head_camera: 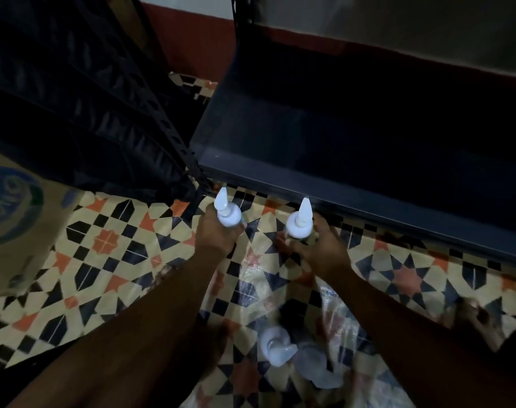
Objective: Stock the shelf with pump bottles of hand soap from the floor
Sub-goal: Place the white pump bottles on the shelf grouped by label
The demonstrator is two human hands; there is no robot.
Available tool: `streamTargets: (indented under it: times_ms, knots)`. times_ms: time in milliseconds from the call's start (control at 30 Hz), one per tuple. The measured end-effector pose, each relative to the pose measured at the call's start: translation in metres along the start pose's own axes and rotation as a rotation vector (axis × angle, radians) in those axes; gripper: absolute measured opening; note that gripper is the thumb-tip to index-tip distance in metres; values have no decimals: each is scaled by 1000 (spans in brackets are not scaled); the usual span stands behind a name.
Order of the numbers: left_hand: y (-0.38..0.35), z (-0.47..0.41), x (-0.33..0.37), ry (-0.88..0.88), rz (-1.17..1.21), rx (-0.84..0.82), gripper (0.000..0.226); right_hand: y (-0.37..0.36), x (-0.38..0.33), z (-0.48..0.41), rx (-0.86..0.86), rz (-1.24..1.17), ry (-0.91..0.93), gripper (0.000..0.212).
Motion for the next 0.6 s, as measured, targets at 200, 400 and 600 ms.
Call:
streamTargets:
  times_ms: [200,400,600]
  knots:
    - [30,71,83,37,-13,5,58,13,-8,5,72,-21,15,65]
    - [17,127,117,108,127,-189,46,60,10,60,44,-193,-88,54]
    - [32,189,214,-1,259,-336,44,149,-14,116,119,-257,-61,42]
Point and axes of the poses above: each hand's wrist, its own z-axis away from the middle knuckle, its own y-axis out of the back of the hand, x = y × z, the point moved 6 cm from there along -z, towards the middle knuckle, and after that the axes turned 7 degrees about x, right-handed, at the moved point
